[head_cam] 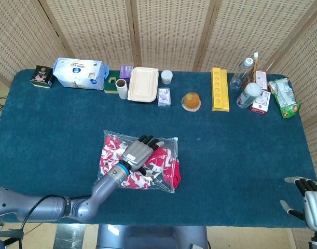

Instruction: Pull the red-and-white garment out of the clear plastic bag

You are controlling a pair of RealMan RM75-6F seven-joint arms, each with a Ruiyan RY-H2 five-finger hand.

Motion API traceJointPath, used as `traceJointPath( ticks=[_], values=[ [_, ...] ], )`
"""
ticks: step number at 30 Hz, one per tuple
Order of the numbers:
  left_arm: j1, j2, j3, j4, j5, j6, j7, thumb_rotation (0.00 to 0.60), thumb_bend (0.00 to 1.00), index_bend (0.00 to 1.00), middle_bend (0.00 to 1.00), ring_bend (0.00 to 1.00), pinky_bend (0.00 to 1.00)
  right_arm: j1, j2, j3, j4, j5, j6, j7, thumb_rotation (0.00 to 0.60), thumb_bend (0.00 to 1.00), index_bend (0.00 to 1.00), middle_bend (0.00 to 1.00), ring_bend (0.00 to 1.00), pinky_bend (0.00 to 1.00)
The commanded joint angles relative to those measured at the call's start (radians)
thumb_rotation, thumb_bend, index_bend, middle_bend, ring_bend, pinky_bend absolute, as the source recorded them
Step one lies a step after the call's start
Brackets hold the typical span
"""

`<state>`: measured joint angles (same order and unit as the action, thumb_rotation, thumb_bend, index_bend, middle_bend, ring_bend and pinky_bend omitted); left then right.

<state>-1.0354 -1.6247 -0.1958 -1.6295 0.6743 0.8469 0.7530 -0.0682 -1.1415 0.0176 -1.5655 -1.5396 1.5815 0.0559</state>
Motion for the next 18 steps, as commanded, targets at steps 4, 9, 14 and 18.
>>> traceJointPath(
  ticks=[4, 9, 14, 18],
  values=[
    [-0.034, -0.042, 0.015, 0.086, -0.024, -0.031, -0.036, 0.599, 0.05, 0.04, 0.09, 0.02, 0.08, 0.003, 0.001, 0.0, -0.004, 0.0, -0.004, -0.003, 0.6, 0.24, 0.32, 0.34, 0.29, 0.26],
    [-0.031, -0.107, 0.015, 0.18, 0.104, -0.006, -0.113, 0.6, 0.17, 0.33, 0.19, 0.19, 0.33, 0.003, 0.002, 0.005, -0.008, 0.005, -0.003, -0.006, 0.6, 0.24, 0.32, 0.34, 0.29, 0.26],
    [-0.028, -0.163, 0.026, 0.283, 0.195, -0.024, -0.191, 0.6, 0.32, 0.6, 0.45, 0.47, 0.58, 0.005, 0.005, 0.009, -0.017, 0.01, -0.005, -0.015, 0.6, 0.24, 0.32, 0.34, 0.29, 0.26],
    [-0.014, -0.211, 0.02, 0.361, 0.287, -0.012, -0.291, 0.6, 0.37, 0.74, 0.58, 0.6, 0.69, 0.004, 0.007, 0.011, -0.026, 0.013, -0.003, -0.023, 0.6, 0.24, 0.32, 0.34, 0.29, 0.26]
  ],
)
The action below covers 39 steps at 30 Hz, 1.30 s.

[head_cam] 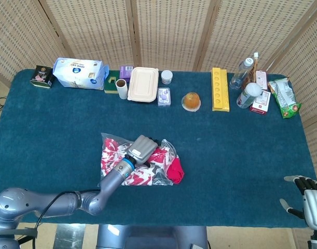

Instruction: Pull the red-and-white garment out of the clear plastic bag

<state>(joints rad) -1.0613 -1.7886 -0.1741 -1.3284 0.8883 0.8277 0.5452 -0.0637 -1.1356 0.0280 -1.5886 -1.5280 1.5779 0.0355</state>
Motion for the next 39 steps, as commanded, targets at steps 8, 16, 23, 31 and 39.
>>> traceJointPath(
  ticks=[8, 16, 23, 31, 39],
  values=[
    [0.047, -0.121, -0.004, 0.256, 0.456, 0.187, -0.564, 0.6, 0.4, 0.78, 0.65, 0.64, 0.72, 0.014, 0.012, 0.003, -0.031, -0.028, 0.002, -0.007, 0.6, 0.24, 0.32, 0.34, 0.29, 0.27],
    [0.018, -0.205, 0.029, 0.562, 0.716, 0.458, -1.016, 0.6, 0.38, 0.78, 0.65, 0.64, 0.72, 0.047, 0.03, 0.026, -0.064, -0.076, 0.014, -0.011, 0.6, 0.24, 0.32, 0.34, 0.33, 0.32],
    [0.0, -0.305, 0.049, 0.787, 0.777, 0.586, -1.184, 0.6, 0.35, 0.78, 0.65, 0.64, 0.69, 0.1, 0.041, 0.068, -0.119, -0.166, 0.054, -0.016, 0.6, 0.24, 0.32, 0.38, 0.44, 0.42],
    [-0.022, -0.372, 0.053, 0.899, 0.786, 0.645, -1.225, 0.6, 0.35, 0.78, 0.65, 0.64, 0.68, 0.196, 0.036, 0.076, -0.233, -0.229, -0.047, -0.075, 0.6, 0.23, 0.32, 0.39, 0.49, 0.5],
    [-0.043, -0.396, 0.048, 0.932, 0.771, 0.636, -1.221, 0.6, 0.34, 0.78, 0.65, 0.64, 0.67, 0.242, 0.033, 0.065, -0.321, -0.263, -0.113, -0.158, 0.6, 0.22, 0.31, 0.39, 0.49, 0.51]
  ],
)
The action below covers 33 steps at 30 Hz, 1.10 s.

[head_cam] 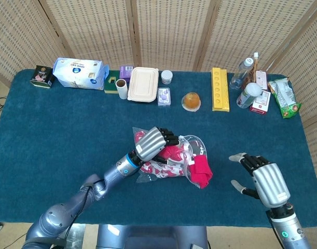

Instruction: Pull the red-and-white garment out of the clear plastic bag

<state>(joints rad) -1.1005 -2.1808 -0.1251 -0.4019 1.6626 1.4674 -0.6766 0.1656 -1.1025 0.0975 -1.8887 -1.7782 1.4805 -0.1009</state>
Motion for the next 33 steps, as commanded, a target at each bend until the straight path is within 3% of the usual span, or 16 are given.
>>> traceJointPath(
  ticks=[1, 10, 21, 33],
  values=[
    [-0.006, -0.006, -0.002, 0.008, -0.006, -0.006, 0.001, 0.6, 0.34, 0.78, 0.65, 0.64, 0.67, 0.016, 0.001, -0.006, -0.028, -0.017, -0.021, -0.03, 0.6, 0.22, 0.3, 0.39, 0.49, 0.51],
    [-0.04, -0.028, -0.022, 0.03, -0.029, -0.012, 0.001, 0.6, 0.35, 0.78, 0.65, 0.64, 0.67, 0.035, -0.01, -0.027, -0.06, -0.027, -0.064, -0.09, 0.6, 0.22, 0.29, 0.38, 0.49, 0.52],
    [-0.052, -0.052, -0.017, 0.046, -0.04, -0.02, 0.001, 0.6, 0.34, 0.78, 0.65, 0.64, 0.66, 0.079, -0.087, 0.008, -0.042, 0.025, -0.095, -0.126, 0.6, 0.2, 0.27, 0.38, 0.49, 0.51],
    [-0.055, -0.072, 0.002, 0.074, -0.043, -0.034, -0.002, 0.6, 0.35, 0.78, 0.65, 0.64, 0.65, 0.116, -0.083, 0.024, -0.096, 0.055, -0.131, -0.179, 0.599, 0.19, 0.27, 0.38, 0.5, 0.53]
  ],
)
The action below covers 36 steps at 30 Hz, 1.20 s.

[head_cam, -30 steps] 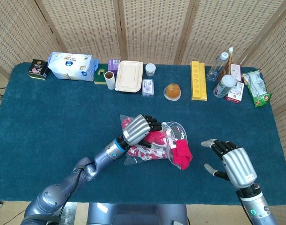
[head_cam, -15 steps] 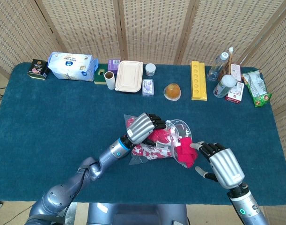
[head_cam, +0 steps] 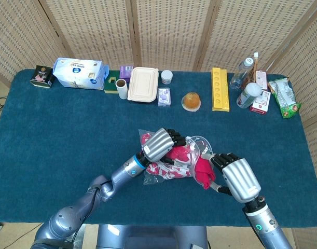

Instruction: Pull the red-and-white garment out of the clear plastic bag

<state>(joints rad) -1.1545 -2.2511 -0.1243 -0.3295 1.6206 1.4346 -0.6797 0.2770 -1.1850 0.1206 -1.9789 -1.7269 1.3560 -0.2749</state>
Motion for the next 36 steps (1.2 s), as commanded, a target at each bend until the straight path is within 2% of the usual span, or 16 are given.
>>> traceJointPath(
  ticks=[1, 10, 16, 20, 30, 36],
  values=[
    [-0.002, -0.004, 0.001, 0.003, -0.002, -0.002, 0.001, 0.6, 0.35, 0.78, 0.65, 0.64, 0.65, 0.009, -0.002, 0.001, -0.01, 0.006, -0.011, -0.007, 0.599, 0.19, 0.27, 0.38, 0.5, 0.54],
    [-0.011, -0.016, -0.002, 0.011, -0.013, -0.009, -0.001, 0.6, 0.34, 0.78, 0.65, 0.64, 0.65, 0.022, -0.018, -0.001, -0.002, 0.018, -0.013, -0.004, 0.6, 0.2, 0.26, 0.38, 0.51, 0.59],
    [-0.009, -0.012, -0.001, 0.013, -0.019, -0.011, -0.006, 0.6, 0.34, 0.77, 0.65, 0.64, 0.65, 0.03, 0.006, -0.029, 0.017, -0.034, -0.011, 0.054, 0.599, 0.28, 0.25, 0.38, 0.51, 0.59],
    [-0.01, -0.012, -0.002, 0.011, -0.021, -0.009, -0.004, 0.6, 0.34, 0.78, 0.65, 0.64, 0.65, 0.039, 0.015, -0.035, 0.024, -0.038, -0.022, 0.06, 0.599, 0.29, 0.26, 0.38, 0.51, 0.59],
    [-0.014, -0.014, -0.001, -0.001, -0.024, -0.01, -0.006, 0.6, 0.34, 0.78, 0.65, 0.64, 0.65, 0.066, 0.028, -0.025, 0.025, 0.0, -0.072, 0.003, 0.6, 0.37, 0.31, 0.38, 0.51, 0.6],
    [-0.016, -0.016, -0.002, -0.005, -0.026, -0.013, -0.005, 0.6, 0.35, 0.78, 0.65, 0.64, 0.65, 0.078, 0.023, -0.019, 0.026, 0.019, -0.084, -0.001, 0.6, 0.46, 0.34, 0.38, 0.53, 0.63]
  ],
)
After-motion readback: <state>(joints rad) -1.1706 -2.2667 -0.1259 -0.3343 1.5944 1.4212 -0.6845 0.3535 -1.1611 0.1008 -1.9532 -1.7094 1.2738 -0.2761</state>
